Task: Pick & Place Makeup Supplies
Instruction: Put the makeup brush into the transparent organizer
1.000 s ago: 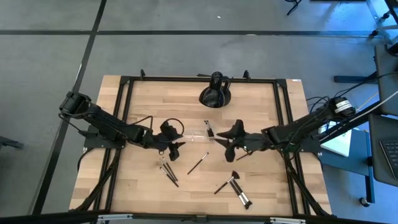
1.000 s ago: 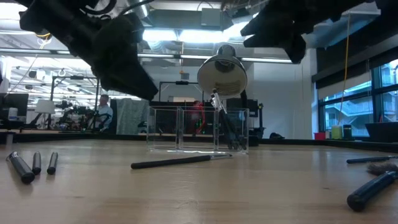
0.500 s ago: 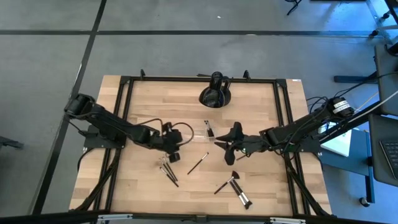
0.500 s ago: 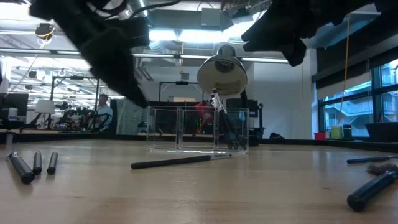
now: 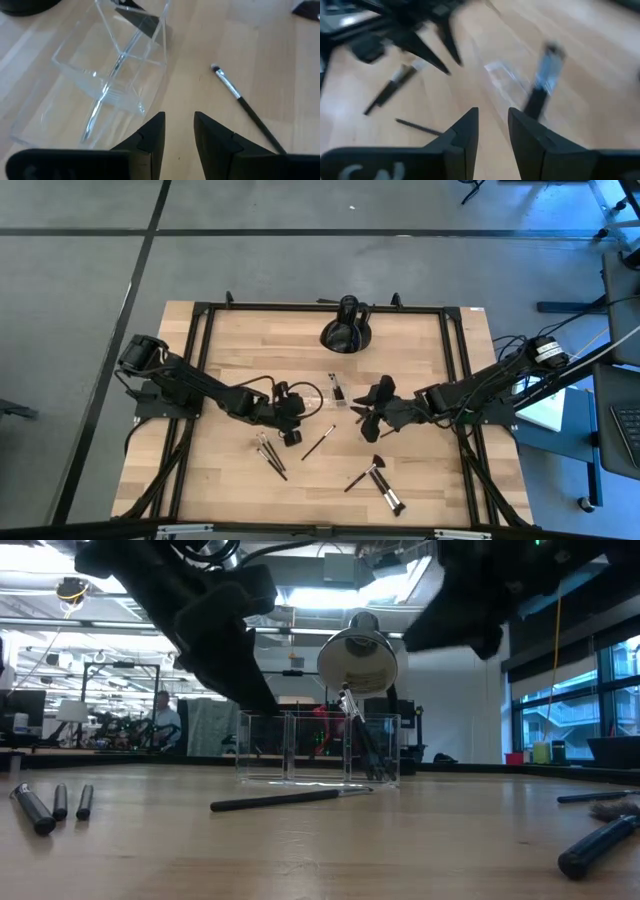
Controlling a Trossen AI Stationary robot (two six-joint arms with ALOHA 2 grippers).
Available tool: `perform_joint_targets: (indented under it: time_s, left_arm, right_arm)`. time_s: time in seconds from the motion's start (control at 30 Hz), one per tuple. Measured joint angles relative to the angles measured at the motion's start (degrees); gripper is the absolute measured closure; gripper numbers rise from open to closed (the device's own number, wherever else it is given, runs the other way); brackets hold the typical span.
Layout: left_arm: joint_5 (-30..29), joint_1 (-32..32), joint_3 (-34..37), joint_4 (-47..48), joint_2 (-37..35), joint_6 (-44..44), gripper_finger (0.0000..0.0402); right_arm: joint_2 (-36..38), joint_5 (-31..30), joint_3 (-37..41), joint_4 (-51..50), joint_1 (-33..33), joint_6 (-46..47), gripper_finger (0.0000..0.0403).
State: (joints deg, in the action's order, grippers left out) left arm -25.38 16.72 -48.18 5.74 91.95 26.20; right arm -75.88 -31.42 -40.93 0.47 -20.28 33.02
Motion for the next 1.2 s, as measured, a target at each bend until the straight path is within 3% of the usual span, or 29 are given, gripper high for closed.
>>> perform_joint_targets:
  time_s: [0.1, 0.27, 0.47, 0.7, 0.93, 1.2]
  left_arm:
    - [0.12, -0.01, 0.00, 0.02, 0.03, 0.02, 0.0304]
    - [0.51, -0.01, 0.00, 0.00, 0.03, -1.28, 0.0303]
    - [1.76, 0.15, 0.00, -0.51, 0.03, -3.27, 0.0303]
    - [3.72, 1.11, -0.01, -5.68, 0.81, 0.74, 0.0300]
    - [11.29, 1.21, -1.07, -17.79, 8.02, 5.12, 0.0281]
    - [10.30, 1.04, -12.10, -4.87, 16.82, 6.76, 0.0250]
  right_arm:
    - [-0.04, -0.27, 0.00, -4.47, 0.36, 4.73, 0.0298]
    - [-0.04, -2.39, 0.00, -3.55, 0.01, -5.21, 0.0315]
    - [-0.33, 1.81, 0.00, 1.20, 0.67, -10.02, 0.0336]
    - [-0.35, 3.22, 0.00, -0.58, 1.21, 0.51, 0.0337]
    - [-0.37, -0.38, -0.01, -3.91, -1.67, 8.11, 0.0337]
    - [-0.37, -3.66, 0.00, -5.11, -3.72, 8.58, 0.0337]
